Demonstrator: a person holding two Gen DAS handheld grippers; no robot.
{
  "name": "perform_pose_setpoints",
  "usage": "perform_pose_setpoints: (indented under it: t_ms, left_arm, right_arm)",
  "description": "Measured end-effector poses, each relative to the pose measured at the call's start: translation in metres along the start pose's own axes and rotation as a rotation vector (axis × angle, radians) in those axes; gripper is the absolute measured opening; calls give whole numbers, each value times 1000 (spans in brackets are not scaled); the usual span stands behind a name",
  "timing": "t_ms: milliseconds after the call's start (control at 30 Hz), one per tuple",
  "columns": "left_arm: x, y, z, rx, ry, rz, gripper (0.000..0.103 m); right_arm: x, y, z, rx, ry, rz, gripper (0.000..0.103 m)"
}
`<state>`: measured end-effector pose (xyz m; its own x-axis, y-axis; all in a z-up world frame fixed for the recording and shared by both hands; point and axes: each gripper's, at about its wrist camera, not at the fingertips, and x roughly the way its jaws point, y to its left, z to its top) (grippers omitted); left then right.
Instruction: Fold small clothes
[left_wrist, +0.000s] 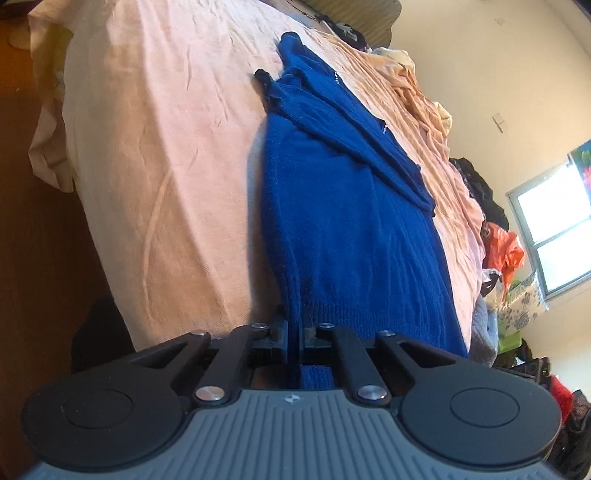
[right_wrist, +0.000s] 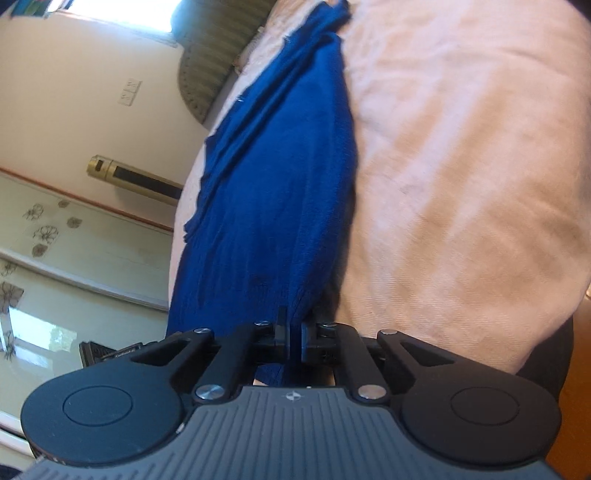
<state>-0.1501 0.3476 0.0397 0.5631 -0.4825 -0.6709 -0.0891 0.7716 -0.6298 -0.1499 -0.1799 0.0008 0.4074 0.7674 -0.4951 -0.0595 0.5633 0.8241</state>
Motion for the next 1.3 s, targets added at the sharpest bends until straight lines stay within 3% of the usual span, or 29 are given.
perform_pose_setpoints:
  t_ms: [133, 267, 433, 533, 667, 833, 1000, 1167, 1200, 1267, 1300]
  left_arm:
    - [-6, -15, 4, 82, -10, 44, 5]
    - [-20, -29, 25, 110, -59, -8, 5]
    - [-26, -53, 79, 121, -142, -89, 5]
    - [-13, -71, 123, 153, -178, -96, 5]
    - [26, -92, 188, 191, -213, -66, 5]
    - [91, -94, 261, 156, -233, -10, 5]
    - [155, -84, 300, 131, -202, 87, 5]
    - [178, -81, 335, 95, -242, 97, 5]
    - [183, -82, 343, 89, -258, 102, 6]
    - [195, -81, 356, 95, -279, 116, 9]
    - [198, -79, 361, 79, -277, 111, 11]
  right_arm:
    - [-13, 10, 11, -20, -31, 61, 9]
    - [-22, 22, 35, -28, -81, 137, 9]
    - [-17, 35, 93, -30, -175, 238, 10]
    - [-3, 39, 143, -26, -230, 283, 9]
    - [29, 33, 220, 6, -270, 286, 9]
    - [86, 15, 304, 65, -292, 209, 10]
    - [135, -4, 346, 101, -267, 136, 10]
    - [153, -16, 374, 125, -310, 129, 10]
    - [158, -20, 380, 136, -331, 119, 16]
    - [166, -34, 386, 208, -370, 76, 55]
    - [169, -41, 388, 253, -382, 53, 87]
